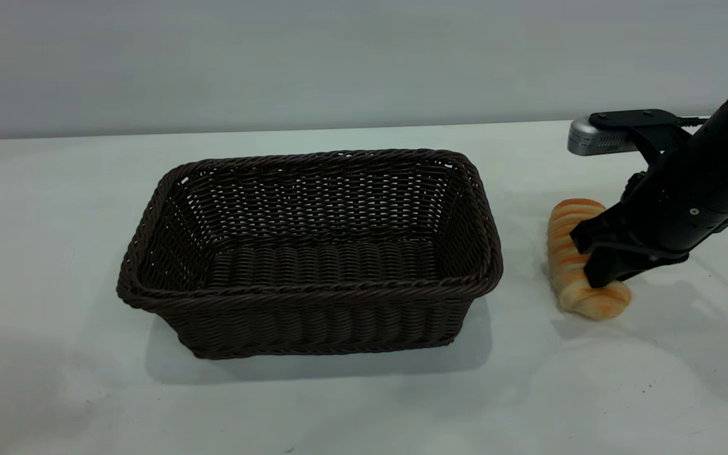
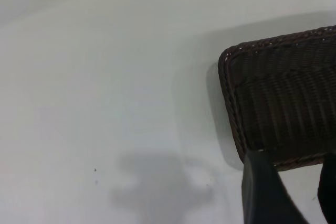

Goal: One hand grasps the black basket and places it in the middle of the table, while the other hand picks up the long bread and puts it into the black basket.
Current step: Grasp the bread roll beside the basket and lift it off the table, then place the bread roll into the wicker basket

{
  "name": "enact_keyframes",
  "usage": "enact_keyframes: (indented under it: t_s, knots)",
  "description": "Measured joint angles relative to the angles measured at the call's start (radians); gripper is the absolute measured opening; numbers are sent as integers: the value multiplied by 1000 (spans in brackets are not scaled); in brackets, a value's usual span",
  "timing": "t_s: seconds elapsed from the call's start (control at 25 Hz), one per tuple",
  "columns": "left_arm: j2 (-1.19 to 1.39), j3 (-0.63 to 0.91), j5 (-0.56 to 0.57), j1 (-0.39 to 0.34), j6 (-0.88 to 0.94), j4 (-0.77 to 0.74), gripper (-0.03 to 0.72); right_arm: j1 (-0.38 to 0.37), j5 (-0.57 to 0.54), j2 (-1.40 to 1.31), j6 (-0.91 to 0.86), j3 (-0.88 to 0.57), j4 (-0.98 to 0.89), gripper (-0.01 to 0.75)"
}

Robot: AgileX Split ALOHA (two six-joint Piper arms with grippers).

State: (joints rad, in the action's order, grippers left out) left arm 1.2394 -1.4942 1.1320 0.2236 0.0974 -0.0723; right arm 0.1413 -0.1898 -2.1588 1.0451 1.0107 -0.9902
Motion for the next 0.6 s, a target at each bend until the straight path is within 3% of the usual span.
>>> enact_keyframes:
  t_s: [0.28,0.48,0.6]
  knots:
    - [0,0,2,0,-1,1,328,0,-83,180,0,-1,1,34]
    - [0,0,2,0,-1,1,328,4,-284,311,0,72,-2,46]
    - [0,0,2,0,-1,1,328,49,-373,319,2,126,-25,76]
